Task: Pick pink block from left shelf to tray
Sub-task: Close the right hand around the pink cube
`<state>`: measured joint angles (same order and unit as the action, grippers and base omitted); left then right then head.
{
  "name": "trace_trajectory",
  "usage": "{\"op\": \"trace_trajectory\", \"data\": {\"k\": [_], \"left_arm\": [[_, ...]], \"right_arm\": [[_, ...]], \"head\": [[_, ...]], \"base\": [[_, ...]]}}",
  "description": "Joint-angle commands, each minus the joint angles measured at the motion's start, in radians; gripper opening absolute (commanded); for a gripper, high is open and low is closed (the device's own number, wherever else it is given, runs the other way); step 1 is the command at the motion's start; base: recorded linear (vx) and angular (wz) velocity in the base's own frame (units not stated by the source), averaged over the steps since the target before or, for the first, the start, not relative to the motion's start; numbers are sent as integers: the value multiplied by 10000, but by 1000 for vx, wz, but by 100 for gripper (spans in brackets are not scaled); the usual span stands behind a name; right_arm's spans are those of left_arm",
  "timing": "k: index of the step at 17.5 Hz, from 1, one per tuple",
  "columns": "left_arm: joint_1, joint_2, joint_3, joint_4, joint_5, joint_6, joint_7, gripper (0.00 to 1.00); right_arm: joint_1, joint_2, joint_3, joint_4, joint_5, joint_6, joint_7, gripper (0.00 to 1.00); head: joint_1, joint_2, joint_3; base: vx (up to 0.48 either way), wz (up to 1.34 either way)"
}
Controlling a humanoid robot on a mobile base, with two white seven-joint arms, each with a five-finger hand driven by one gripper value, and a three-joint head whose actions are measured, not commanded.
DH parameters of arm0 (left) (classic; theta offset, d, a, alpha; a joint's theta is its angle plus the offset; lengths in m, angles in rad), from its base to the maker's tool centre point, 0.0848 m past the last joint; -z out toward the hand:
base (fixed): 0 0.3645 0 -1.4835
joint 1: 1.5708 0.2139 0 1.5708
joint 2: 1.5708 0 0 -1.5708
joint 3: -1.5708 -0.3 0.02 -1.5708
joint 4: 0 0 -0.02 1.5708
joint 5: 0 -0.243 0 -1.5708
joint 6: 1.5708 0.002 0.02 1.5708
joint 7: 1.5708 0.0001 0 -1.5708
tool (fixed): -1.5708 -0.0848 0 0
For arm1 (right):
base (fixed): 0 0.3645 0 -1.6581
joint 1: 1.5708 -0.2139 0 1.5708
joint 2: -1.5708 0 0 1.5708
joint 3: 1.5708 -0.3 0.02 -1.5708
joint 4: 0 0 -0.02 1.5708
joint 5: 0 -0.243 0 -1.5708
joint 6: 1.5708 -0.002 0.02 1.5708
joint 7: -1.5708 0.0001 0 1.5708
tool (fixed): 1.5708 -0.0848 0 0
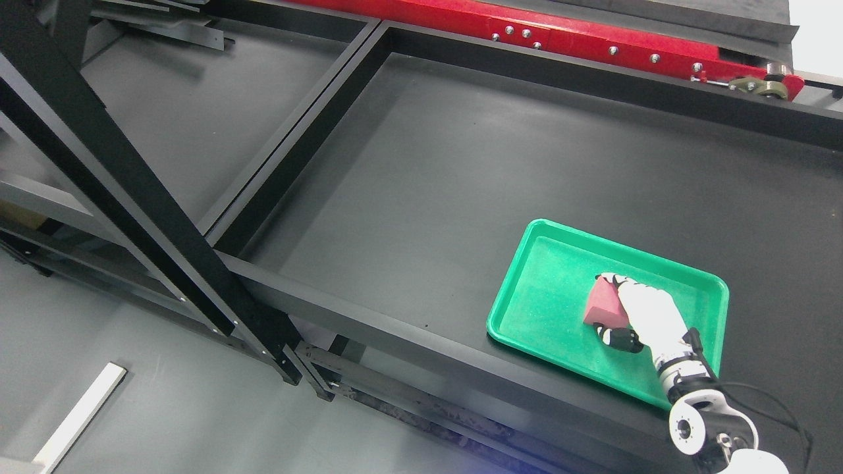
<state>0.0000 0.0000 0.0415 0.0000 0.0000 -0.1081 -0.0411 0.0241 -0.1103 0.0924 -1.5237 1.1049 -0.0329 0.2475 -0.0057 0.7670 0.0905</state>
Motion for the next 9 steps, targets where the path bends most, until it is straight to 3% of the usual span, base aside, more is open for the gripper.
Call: {"op": "trace_trajectory", "data": {"k": [1, 4, 9], "left_arm": [[-307, 175, -1, -175, -15, -8, -3, 100], [-307, 175, -1, -175, -15, -8, -3, 100], [-307, 175, -1, -175, -15, -8, -3, 100]], "right_arm": [[-26, 14, -64, 403, -141, -269, 41, 0], [-102, -1, -431, 266, -341, -330, -814, 0], [66, -47, -1351, -929, -1290, -1371, -2779, 2]], "head": [[0, 0, 0], [0, 0, 0], [0, 0, 0]], "base": [[0, 0], [0, 0], [-1, 9]]}}
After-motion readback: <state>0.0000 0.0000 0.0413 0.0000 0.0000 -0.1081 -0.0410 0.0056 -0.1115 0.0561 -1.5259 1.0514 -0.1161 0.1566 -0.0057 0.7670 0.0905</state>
